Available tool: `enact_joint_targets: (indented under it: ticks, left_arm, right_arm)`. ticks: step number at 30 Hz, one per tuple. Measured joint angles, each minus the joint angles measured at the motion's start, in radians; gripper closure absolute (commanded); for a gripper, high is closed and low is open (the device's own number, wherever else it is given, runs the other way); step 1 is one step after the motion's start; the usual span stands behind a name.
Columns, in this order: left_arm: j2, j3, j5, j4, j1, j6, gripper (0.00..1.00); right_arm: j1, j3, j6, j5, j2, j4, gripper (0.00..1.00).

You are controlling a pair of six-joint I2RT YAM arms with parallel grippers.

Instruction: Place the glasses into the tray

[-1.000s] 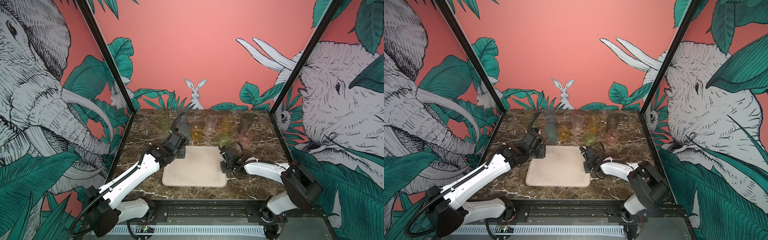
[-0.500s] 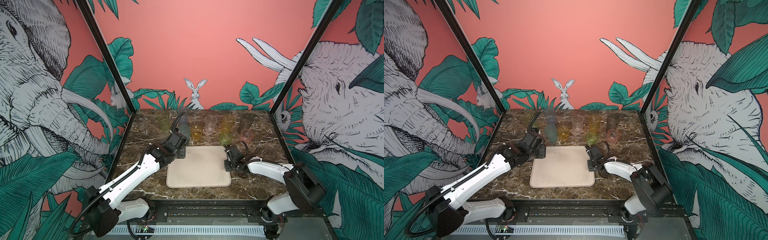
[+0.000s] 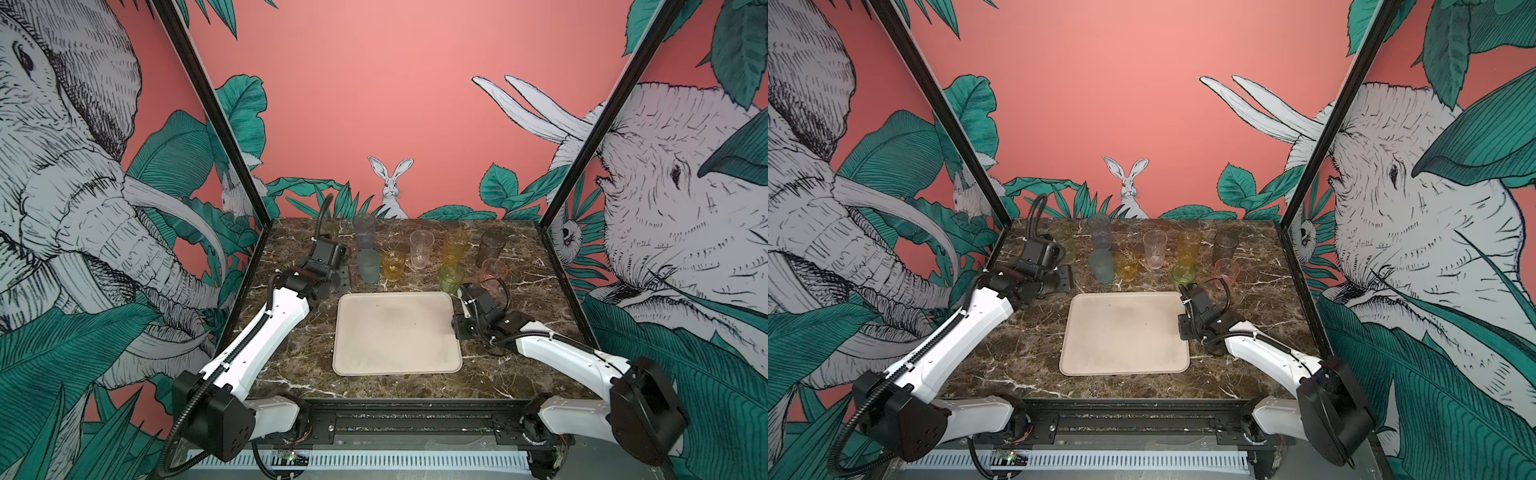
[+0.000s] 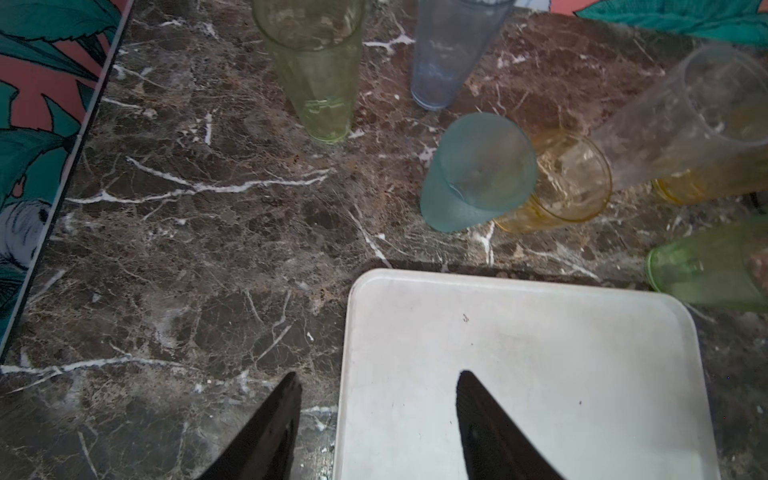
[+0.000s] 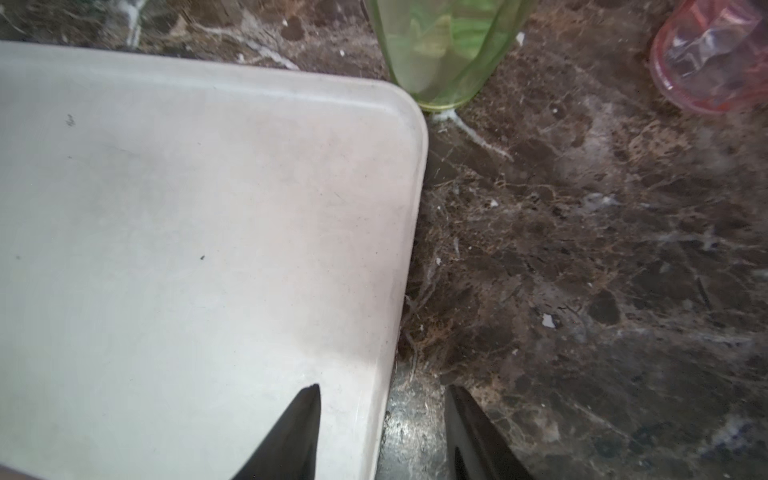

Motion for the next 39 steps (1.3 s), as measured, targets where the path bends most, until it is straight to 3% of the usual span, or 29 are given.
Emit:
enact_joint_targets:
  ticks: [5, 11, 17, 25, 39]
  left_arm:
    - [0.07, 0.089, 0.073, 0.008, 0.138, 0.018, 0.38]
    - [0.187, 0.216, 0.114, 0.023, 0.224, 0.035, 0.37]
    - [0.325, 0.355, 0.137, 0.031, 0.266, 0.047, 0.37]
    - [0.491, 0.495, 0.145, 0.035, 0.309, 0.058, 0.37]
    - [0.735, 0.731, 0.157, -0.012, 0.351, 0.058, 0.39]
  right_arm:
    - [0.0, -0.01, -0.02, 0.043, -0.131, 0.002, 0.45]
    - [-0.002, -0.066, -0.047, 0.113, -0.22, 0.005, 0.4]
    - [-0.005, -0.142, -0.074, 0.195, -0.279, 0.067, 0.29]
    - [-0.015, -0.238, -0.121, 0.281, -0.3, 0.198, 0.25]
    - [-0.02, -0.258, -0.143, 0.307, -0.269, 0.256, 0.21]
